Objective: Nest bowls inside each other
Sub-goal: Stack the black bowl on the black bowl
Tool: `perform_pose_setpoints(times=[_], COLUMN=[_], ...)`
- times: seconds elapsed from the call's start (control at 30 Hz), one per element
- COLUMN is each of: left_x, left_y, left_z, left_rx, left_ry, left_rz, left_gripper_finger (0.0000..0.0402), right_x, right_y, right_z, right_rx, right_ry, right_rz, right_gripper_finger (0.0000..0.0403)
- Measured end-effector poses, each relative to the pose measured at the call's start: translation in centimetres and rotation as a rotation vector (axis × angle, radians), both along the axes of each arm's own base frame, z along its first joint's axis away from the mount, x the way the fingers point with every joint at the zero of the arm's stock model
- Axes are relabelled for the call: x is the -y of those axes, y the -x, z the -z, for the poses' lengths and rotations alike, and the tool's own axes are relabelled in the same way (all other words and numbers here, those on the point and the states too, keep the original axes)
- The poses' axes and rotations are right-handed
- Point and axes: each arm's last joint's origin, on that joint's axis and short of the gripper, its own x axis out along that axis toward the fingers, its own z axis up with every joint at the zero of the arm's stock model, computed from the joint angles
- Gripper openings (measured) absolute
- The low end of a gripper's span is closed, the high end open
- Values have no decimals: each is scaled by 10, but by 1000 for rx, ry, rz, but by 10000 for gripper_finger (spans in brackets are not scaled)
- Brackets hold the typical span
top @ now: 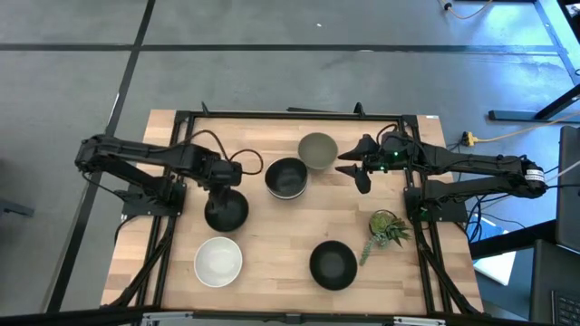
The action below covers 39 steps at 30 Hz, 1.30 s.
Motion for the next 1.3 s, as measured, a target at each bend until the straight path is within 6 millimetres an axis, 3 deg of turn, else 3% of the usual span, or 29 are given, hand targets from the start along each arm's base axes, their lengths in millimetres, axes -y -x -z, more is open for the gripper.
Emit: perform_pose_setpoints(times=[0.3, 0.7, 1.3], left_x=[-1, -8, -16], left_y=[5, 12, 9], left_z=[45, 76, 70], left_rx=[-44, -66, -37], left_ry=[22, 25, 46], left_rz=[-16, -71, -111], left_gripper_finger=[150, 150, 150], right_x=[0, 0, 0], right_y=[0, 0, 0], right_z=[-1, -1, -1], right_rx=[10, 10, 9], right_ry=[-7, -7, -3], right_rz=[4, 4, 2], right_gripper_finger=[211, 211, 211])
